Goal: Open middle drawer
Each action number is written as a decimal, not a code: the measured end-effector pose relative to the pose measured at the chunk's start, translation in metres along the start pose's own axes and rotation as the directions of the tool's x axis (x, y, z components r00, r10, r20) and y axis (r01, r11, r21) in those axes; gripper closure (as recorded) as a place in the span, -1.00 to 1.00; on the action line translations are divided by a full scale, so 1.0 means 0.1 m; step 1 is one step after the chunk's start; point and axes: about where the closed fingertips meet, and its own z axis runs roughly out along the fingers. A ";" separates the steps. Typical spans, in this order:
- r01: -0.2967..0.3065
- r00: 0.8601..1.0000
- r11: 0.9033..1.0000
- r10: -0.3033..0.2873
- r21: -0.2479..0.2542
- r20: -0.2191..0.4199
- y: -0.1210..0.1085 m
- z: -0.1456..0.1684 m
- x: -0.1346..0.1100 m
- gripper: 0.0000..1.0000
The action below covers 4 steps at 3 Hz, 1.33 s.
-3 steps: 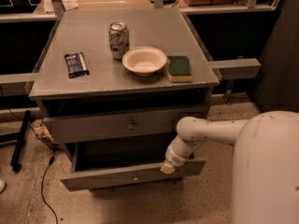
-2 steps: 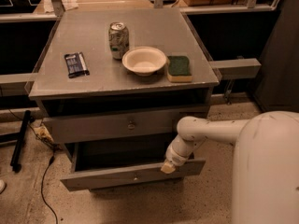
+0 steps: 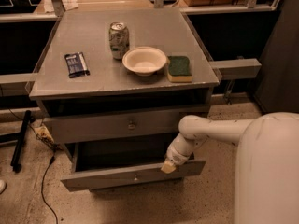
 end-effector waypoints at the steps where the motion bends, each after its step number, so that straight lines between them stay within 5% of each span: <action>1: -0.029 0.999 1.000 0.029 0.007 0.028 0.02 -0.07 -0.05 1.00; 2: -0.029 0.999 1.000 0.029 0.007 0.028 -0.01 -0.09 -0.07 1.00; 3: -0.089 0.993 0.996 0.088 0.005 0.082 0.36 -0.27 0.07 1.00; 4: -0.100 0.993 0.995 0.101 -0.015 0.065 0.50 -0.22 0.23 1.00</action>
Offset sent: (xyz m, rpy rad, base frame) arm -0.1536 -0.0638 0.0364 0.0621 0.1365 -0.3058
